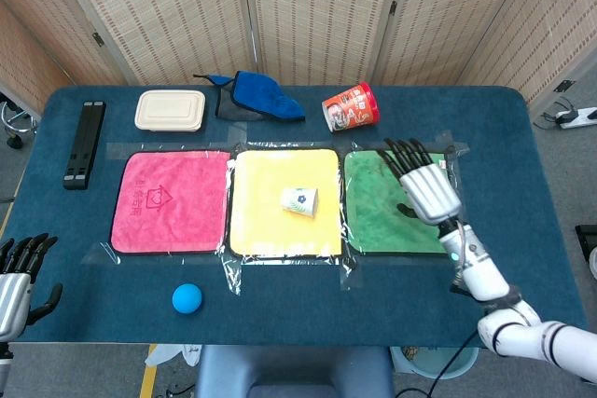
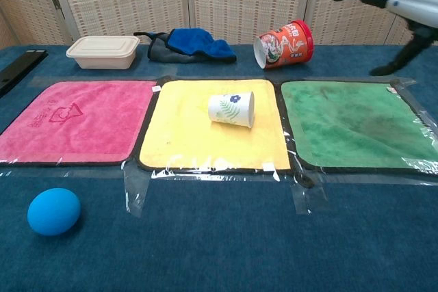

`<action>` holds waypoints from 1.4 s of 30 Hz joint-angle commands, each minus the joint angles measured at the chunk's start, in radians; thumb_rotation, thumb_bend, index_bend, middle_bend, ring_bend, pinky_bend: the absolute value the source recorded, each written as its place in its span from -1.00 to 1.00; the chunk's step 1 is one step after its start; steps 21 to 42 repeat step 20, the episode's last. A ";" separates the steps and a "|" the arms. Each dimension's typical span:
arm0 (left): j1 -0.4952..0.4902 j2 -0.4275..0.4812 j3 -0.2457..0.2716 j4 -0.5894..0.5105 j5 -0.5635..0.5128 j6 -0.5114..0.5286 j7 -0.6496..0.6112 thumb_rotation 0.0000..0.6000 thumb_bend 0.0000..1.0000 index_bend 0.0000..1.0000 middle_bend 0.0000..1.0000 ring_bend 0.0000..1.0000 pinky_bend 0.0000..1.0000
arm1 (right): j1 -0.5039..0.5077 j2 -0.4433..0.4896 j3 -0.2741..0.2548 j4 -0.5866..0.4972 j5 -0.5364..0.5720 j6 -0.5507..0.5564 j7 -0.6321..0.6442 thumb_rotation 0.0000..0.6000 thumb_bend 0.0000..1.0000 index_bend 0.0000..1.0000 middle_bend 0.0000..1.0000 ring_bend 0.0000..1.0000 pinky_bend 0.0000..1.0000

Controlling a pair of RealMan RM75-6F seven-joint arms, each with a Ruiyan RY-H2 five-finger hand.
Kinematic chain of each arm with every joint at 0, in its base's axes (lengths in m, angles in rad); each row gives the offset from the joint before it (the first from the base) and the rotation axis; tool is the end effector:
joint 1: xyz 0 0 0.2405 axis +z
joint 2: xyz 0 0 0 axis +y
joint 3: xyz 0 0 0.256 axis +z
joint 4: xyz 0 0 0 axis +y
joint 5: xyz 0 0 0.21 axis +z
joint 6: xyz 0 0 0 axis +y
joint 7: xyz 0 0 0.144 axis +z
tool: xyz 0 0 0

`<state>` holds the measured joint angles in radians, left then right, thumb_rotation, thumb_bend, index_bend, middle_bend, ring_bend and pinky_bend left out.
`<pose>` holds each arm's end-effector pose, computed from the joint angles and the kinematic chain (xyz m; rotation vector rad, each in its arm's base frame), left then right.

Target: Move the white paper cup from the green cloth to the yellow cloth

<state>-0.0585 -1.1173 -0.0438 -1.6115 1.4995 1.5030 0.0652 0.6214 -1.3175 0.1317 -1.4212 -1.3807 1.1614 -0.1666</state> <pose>-0.3153 0.1715 0.1613 -1.3841 -0.8597 -0.8440 -0.2067 -0.3482 0.0872 1.7460 -0.6397 0.9723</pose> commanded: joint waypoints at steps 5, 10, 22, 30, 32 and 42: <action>-0.015 -0.008 -0.006 -0.010 0.010 -0.004 0.007 1.00 -0.13 -0.69 -0.73 -0.75 -0.92 | -0.228 0.185 -0.121 -0.150 -0.003 0.170 0.057 1.00 -0.62 -1.00 -1.00 -0.99 -1.00; -0.026 -0.016 -0.008 -0.025 0.012 -0.013 0.026 1.00 -0.13 -0.69 -0.73 -0.75 -0.92 | -0.349 0.212 -0.161 -0.156 -0.018 0.273 0.141 1.00 -0.62 -1.00 -1.00 -0.98 -1.00; -0.036 -0.017 -0.005 -0.056 0.017 -0.018 0.051 1.00 -0.13 -0.69 -0.73 -0.75 -0.92 | -0.469 0.190 -0.164 -0.104 -0.038 0.370 0.249 1.00 -0.62 -1.00 -1.00 -0.97 -1.00; -0.036 -0.017 -0.005 -0.056 0.017 -0.018 0.051 1.00 -0.13 -0.69 -0.73 -0.75 -0.92 | -0.469 0.190 -0.164 -0.104 -0.038 0.370 0.249 1.00 -0.62 -1.00 -1.00 -0.97 -1.00; -0.036 -0.017 -0.005 -0.056 0.017 -0.018 0.051 1.00 -0.13 -0.69 -0.73 -0.75 -0.92 | -0.469 0.190 -0.164 -0.104 -0.038 0.370 0.249 1.00 -0.62 -1.00 -1.00 -0.97 -1.00; -0.036 -0.017 -0.005 -0.056 0.017 -0.018 0.051 1.00 -0.13 -0.69 -0.73 -0.75 -0.92 | -0.469 0.190 -0.164 -0.104 -0.038 0.370 0.249 1.00 -0.62 -1.00 -1.00 -0.97 -1.00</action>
